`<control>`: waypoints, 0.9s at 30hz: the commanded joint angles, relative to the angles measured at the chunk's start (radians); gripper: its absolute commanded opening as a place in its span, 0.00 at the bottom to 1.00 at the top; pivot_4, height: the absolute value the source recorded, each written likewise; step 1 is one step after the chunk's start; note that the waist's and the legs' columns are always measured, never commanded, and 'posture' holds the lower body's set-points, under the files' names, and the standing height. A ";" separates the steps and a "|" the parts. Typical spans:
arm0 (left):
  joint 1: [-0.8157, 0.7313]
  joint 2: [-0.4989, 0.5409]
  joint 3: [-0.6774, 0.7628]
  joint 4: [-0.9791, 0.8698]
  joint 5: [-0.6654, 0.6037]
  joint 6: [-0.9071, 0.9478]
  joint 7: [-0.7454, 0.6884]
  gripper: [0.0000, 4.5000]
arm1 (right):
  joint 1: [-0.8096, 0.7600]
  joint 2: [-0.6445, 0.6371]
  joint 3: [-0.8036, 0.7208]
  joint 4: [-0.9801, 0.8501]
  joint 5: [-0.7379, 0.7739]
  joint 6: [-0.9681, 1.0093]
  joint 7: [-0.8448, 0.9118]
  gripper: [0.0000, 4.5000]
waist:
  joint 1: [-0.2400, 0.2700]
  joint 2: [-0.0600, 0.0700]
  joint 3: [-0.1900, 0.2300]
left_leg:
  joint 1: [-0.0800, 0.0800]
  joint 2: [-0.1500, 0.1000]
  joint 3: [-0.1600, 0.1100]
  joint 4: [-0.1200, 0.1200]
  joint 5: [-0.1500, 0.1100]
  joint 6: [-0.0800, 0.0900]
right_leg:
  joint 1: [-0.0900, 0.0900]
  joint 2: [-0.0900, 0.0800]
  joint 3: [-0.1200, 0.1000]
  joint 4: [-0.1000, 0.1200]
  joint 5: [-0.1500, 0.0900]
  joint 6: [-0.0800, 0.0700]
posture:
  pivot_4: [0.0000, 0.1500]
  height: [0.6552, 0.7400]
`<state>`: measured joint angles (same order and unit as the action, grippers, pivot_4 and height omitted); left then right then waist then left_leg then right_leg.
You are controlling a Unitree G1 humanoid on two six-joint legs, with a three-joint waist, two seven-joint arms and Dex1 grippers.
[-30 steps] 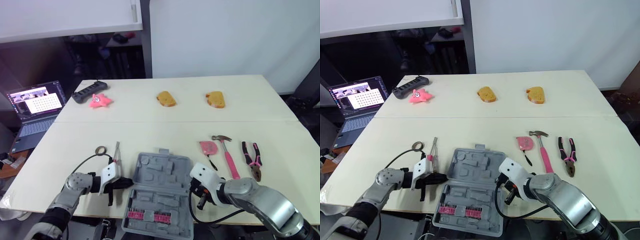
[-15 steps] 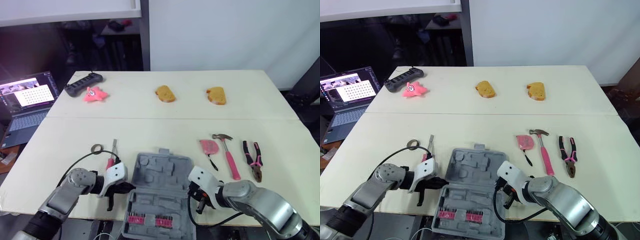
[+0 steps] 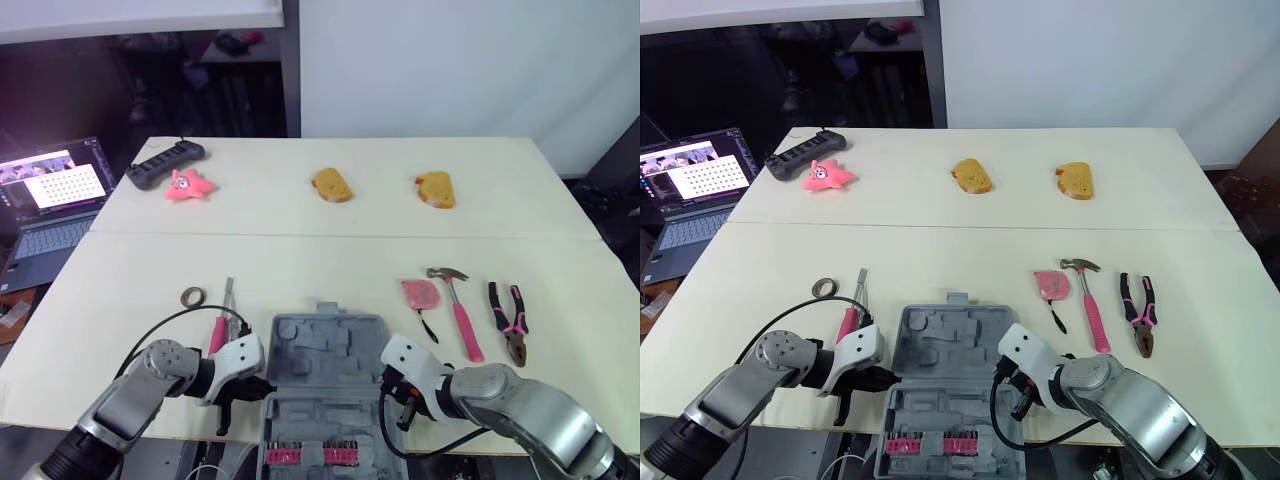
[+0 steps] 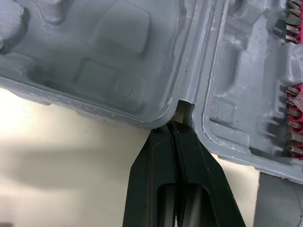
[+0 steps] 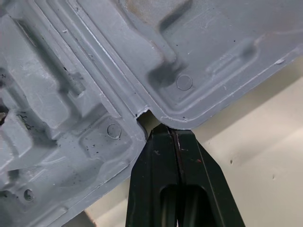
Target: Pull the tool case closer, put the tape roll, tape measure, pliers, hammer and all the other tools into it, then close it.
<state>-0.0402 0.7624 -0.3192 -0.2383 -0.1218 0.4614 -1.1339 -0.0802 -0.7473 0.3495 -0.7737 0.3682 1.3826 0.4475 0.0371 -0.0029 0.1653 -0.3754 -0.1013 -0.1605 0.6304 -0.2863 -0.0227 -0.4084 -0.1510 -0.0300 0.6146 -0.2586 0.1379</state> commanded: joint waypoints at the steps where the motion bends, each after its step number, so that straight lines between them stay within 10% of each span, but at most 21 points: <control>1: 0.027 0.015 -0.008 -0.022 -0.017 -0.001 -0.015 0.01 | 0.010 -0.004 -0.036 -0.048 0.014 0.004 -0.004 0.00 | 0.001 0.000 0.000 | 0.000 0.000 0.000 0.000 0.000 0.000 | 0.000 0.000 0.000 0.000 0.000 0.000 | 1.00 1.00; 27: -0.098 -0.017 -0.014 -0.184 -0.077 0.221 0.057 0.01 | 0.038 0.000 -0.104 -0.074 0.033 0.045 -0.034 0.00 | 0.001 -0.004 0.005 | 0.000 -0.002 0.000 0.002 0.001 -0.002 | 0.001 0.000 0.000 0.003 0.001 0.000 | 1.00 1.00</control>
<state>-0.1312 0.7400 -0.3411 -0.3711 -0.1707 0.6786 -1.0730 -0.0289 -0.7579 0.2505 -0.8188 0.3889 1.4311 0.4162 0.0380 -0.0068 0.1706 -0.3752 -0.1035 -0.1604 0.6329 -0.2850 -0.0245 -0.4078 -0.1508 -0.0300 0.6174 -0.2580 0.1374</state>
